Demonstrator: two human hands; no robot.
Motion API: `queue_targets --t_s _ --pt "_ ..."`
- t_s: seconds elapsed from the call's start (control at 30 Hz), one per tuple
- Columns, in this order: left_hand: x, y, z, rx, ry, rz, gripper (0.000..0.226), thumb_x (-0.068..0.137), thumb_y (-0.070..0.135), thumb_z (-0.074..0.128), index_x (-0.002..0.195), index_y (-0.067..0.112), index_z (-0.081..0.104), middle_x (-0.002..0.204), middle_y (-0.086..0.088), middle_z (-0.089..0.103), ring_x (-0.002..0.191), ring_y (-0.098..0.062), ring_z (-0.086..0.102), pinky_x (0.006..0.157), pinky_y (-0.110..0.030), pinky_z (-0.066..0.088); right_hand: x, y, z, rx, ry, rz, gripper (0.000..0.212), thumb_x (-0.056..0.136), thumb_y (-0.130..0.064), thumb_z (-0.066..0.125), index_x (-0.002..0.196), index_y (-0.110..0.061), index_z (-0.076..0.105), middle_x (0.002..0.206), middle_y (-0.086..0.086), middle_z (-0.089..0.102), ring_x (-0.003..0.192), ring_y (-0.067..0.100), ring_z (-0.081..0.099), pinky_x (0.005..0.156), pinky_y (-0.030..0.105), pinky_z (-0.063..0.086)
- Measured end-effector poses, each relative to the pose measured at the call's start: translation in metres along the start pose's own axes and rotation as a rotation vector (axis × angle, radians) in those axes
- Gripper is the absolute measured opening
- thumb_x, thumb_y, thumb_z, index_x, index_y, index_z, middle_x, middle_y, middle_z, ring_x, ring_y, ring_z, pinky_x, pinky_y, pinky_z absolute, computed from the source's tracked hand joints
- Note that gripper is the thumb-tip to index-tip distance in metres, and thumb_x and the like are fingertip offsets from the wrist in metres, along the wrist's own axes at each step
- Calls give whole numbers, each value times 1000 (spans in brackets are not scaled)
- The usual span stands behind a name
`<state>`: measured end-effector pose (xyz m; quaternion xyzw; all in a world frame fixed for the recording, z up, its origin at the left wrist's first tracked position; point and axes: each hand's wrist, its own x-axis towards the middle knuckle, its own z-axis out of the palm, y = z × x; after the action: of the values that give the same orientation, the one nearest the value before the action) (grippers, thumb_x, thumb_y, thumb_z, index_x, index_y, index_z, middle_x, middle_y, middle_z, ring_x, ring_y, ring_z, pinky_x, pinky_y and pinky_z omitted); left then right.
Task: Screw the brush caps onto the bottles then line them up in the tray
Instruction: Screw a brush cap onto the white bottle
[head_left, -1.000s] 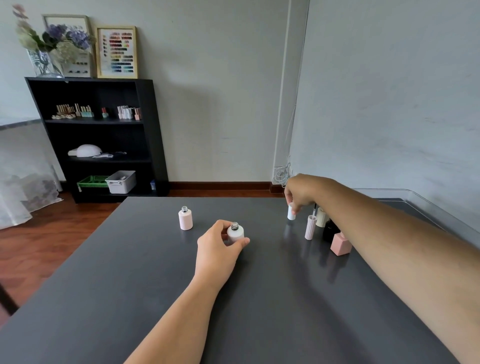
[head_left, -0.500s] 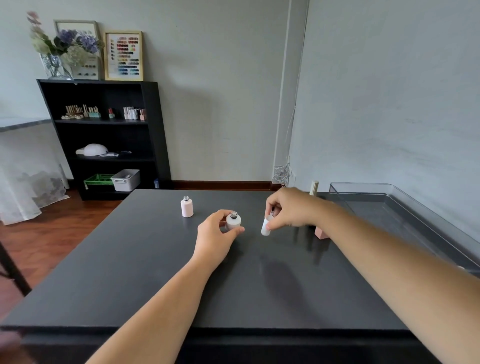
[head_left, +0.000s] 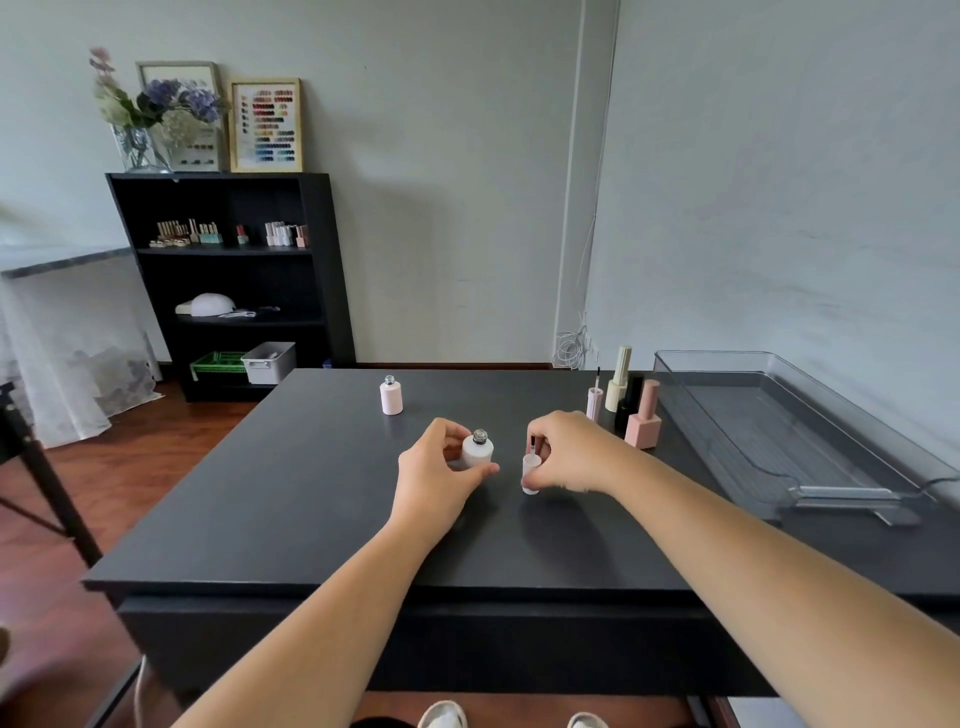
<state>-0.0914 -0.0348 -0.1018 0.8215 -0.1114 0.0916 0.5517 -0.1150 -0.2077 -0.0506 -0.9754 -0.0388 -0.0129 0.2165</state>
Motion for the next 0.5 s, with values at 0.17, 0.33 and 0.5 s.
queue_targets --t_s 0.17,0.33,0.5 --pt "-1 -3 -3 -15 36 -30 32 67 23 83 85 26 57 88 10 66 84 -8 63 69 -16 45 -9 4 19 197 95 10 14 72 -17 71 69 -21 58 70 -2 61 65 16 55 59 27 45" --pt "-2 -4 -2 -15 24 -17 30 68 23 82 83 26 56 88 11 65 83 -7 62 67 -16 44 -17 10 41 387 304 -11 9 79 -18 69 86 -13 70 78 -3 64 70 10 57 59 4 38" --pt "-2 -4 -2 -8 14 4 29 70 21 80 86 25 56 90 12 65 86 -6 60 69 -15 44 -20 15 49 602 363 -25 4 91 -23 56 90 -24 59 93 -5 70 88 10 66 78 22 49"
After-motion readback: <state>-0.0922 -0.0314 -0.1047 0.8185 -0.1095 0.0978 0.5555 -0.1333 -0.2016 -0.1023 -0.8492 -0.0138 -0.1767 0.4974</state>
